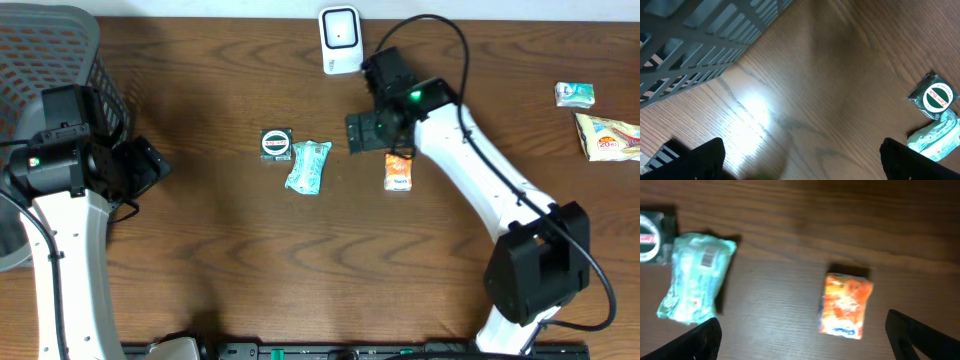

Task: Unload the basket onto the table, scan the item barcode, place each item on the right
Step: 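Move the right gripper back over the orange Kleenex pack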

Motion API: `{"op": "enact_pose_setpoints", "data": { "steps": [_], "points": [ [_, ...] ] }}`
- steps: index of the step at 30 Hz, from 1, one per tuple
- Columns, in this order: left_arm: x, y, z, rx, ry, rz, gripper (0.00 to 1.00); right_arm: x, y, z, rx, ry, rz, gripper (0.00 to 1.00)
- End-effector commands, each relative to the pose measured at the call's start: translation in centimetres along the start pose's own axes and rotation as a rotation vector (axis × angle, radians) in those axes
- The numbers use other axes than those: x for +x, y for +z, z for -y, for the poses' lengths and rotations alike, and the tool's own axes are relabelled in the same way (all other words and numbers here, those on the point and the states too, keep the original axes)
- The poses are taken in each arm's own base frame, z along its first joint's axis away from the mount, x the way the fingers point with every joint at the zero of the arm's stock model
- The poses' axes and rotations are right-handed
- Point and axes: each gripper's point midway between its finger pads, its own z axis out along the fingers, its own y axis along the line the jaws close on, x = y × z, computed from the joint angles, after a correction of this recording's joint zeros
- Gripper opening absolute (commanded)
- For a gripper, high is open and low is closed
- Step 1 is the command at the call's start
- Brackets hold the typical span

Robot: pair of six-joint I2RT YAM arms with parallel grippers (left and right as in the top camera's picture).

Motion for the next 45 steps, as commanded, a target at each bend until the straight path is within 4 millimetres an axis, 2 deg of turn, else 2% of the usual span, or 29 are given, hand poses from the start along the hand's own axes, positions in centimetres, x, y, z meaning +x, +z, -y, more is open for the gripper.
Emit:
{"op": "enact_pose_setpoints", "data": {
  "steps": [1,5,9,16,25,28,32,38,45],
  "points": [
    [0.0,-0.1,-0.4,-0.017,-0.008,0.006,0.98,-0.7,-0.4,2.8,0.002,0.073,-0.001,0.99],
    [0.0,-0.1,-0.4,-0.017,-0.008,0.006,0.98,-0.4,-0.4,5.7,0.034,0.134,-0.035,0.99],
    [0.0,-0.1,-0.4,-0.017,-0.008,0.006,0.97,0.0,-0.5,7.4,0.054,0.169,-0.06,0.99],
    [0.0,-0.1,-0.4,-0.017,-0.008,0.006,0.98,0.0,-0.5,8.6,0.062,0.054,-0.069,0.99],
    [0.0,-0.1,-0.4,-0.017,-0.008,0.006,0.97,-0.1,-0.3,10.7,0.061,0.089,-0.072,0.99],
    [0.0,-0.1,-0.4,-0.017,-0.008,0.006,0.98,0.1,0.4,10.1,0.023,0.049,-0.074,0.99],
    [0.0,-0.1,-0.4,-0.017,-0.008,0.006,0.98,0.9,2.2,8.9,-0.063,0.023,-0.081,0.99],
    [0.0,-0.1,-0.4,-0.017,-0.008,0.006,0.98,2.1,3.8,6.3,-0.228,0.03,-0.091,0.99],
    [0.0,-0.1,-0.4,-0.017,-0.008,0.006,0.98,2.0,3.7,6.6,-0.228,0.036,-0.09,0.99]
  ]
}}
